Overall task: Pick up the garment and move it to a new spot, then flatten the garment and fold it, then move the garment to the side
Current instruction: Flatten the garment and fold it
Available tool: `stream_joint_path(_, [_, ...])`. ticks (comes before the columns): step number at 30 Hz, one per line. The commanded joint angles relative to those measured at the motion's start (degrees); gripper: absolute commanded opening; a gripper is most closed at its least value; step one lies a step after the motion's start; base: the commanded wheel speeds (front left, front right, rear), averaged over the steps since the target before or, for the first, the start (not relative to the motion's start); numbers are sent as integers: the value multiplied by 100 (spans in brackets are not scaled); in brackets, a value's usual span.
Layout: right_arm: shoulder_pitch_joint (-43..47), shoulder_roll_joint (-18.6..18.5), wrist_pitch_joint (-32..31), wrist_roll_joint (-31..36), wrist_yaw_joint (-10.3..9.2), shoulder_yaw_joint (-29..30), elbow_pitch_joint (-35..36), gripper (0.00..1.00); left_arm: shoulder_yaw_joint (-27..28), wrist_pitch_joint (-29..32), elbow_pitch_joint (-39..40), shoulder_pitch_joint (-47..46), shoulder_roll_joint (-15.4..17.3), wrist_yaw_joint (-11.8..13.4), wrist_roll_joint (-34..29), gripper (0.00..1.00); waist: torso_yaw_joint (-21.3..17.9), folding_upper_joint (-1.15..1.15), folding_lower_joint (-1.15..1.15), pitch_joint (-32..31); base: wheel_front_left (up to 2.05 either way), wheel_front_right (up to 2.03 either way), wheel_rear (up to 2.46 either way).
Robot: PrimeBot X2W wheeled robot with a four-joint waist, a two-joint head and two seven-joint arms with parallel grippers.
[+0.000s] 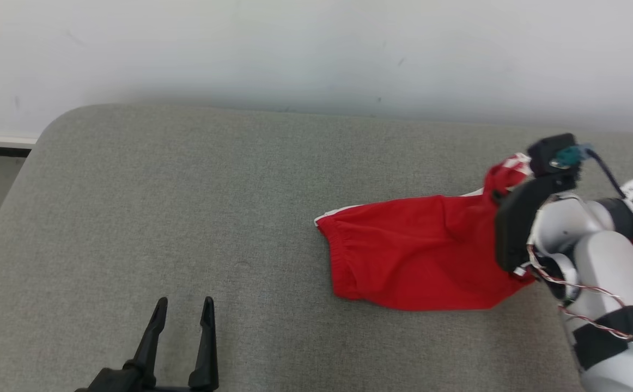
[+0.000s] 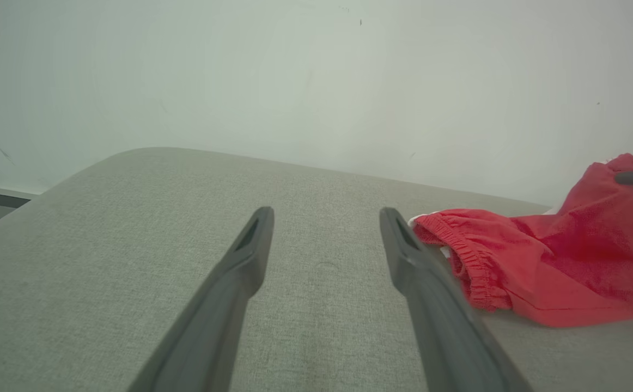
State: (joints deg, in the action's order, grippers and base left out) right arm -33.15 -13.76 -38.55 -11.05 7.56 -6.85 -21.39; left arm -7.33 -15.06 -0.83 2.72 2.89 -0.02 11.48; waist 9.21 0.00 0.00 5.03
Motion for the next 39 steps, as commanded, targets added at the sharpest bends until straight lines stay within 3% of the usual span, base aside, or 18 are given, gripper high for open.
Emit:
stream_joint_path(1, [-107, 68, -46, -58, -15, -143, 23, 0, -38, -11, -30, -107, 1, -15, 68, 100, 64, 0, 0, 67, 0, 0, 0])
stream_joint_path(12, [-555, 834, -82, -406, -15, -1328, -561, 0, -288, -11, -93, -402, 2, 57, 277, 100, 423, 0, 0, 382, 0, 0, 0])
stream_joint_path(19, [-649, 1042, 127, -551, -15, -1720, -1122, 3, -312, -11, -108, -419, 2, 106, 355, 100, 541, 0, 0, 420, 0, 0, 0])
stream_joint_path(21, [-630, 1079, 181, -737, -15, -1811, -1198, 47, -302, -11, -106, -408, 2, 114, 362, 100, 540, 0, 0, 417, 0, 0, 0])
stream_joint_path(22, [-618, 1076, 210, -906, -15, -1822, -1199, 100, -293, -11, -104, -397, 2, 126, 366, 100, 529, 0, 0, 412, 0, 0, 0])
stream_joint_path(28, [-708, 1082, 674, -1982, -15, -1694, -743, 100, -195, -11, -90, -303, 2, 140, 327, 100, 377, 0, 0, 332, 0, 0, 0])
stream_joint_path(31, [-741, 1055, 889, -1893, -15, -1512, -664, 100, -165, -11, -70, -287, 3, 128, 302, 100, 316, 0, 0, 301, 0, 0, 0])
stream_joint_path(36, [-533, 618, 1429, -1400, -15, -858, -699, 100, -180, -11, -48, -262, 4, 85, 291, 100, 255, 0, 0, 246, 0, 0, 0])
stream_joint_path(37, [-459, 518, 1538, -1255, -14, -731, -740, 40, -195, -11, -48, -265, 3, 79, 289, 100, 255, 0, 0, 241, 0, 0, 0])
stream_joint_path(38, [-378, 399, 1648, -1088, -14, -651, -789, 0, -216, -11, -41, -274, 2, 78, 291, 100, 260, 0, 0, 241, 0, 0, 0])
stream_joint_path(39, [-277, 293, 1721, -932, -14, -597, -867, 0, -233, -11, -39, -280, 3, 78, 296, 100, 267, 0, 0, 240, 0, 0, 0])
